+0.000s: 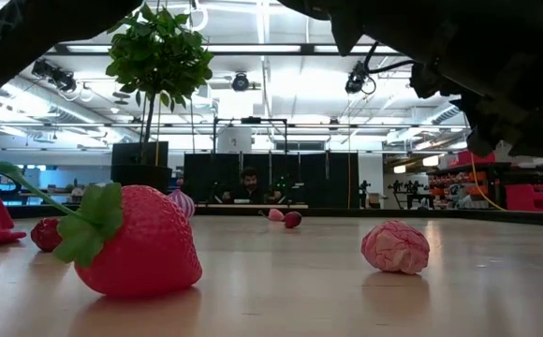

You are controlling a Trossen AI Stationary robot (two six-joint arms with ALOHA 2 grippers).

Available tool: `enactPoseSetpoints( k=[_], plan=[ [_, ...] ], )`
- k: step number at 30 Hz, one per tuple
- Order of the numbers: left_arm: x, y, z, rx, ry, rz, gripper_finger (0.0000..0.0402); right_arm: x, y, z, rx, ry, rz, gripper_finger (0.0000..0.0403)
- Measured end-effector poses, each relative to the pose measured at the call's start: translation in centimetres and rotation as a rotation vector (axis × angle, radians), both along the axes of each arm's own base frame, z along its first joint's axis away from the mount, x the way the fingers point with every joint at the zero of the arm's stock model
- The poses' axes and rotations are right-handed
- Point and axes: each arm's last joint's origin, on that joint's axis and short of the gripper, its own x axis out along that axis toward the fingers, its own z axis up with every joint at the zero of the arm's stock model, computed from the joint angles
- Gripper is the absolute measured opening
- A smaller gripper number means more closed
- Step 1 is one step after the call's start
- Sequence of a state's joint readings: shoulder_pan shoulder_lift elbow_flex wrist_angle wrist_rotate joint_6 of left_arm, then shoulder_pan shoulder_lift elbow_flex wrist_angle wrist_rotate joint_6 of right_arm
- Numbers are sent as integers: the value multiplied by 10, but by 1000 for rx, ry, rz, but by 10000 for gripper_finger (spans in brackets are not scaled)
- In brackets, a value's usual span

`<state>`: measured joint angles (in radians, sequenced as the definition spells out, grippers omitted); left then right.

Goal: Pick and placing Produce into tupperware
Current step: Put the strawberry into the bin

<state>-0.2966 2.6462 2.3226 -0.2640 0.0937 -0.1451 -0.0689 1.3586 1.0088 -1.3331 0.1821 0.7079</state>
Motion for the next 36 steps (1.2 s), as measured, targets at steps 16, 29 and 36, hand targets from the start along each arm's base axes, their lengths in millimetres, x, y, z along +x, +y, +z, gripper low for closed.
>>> enactPoseSetpoints(
  k=[16,29,36],
  plan=[
    [-40,35,93,-12,227,48,219,0,1,0,26,-5,0,191],
    [-98,1,68,96,745,74,184,1,1,0,37,7,88,191],
    [-107,-11,52,19,849,236,208,3,1,0,42,-6,164,191]
  ],
)
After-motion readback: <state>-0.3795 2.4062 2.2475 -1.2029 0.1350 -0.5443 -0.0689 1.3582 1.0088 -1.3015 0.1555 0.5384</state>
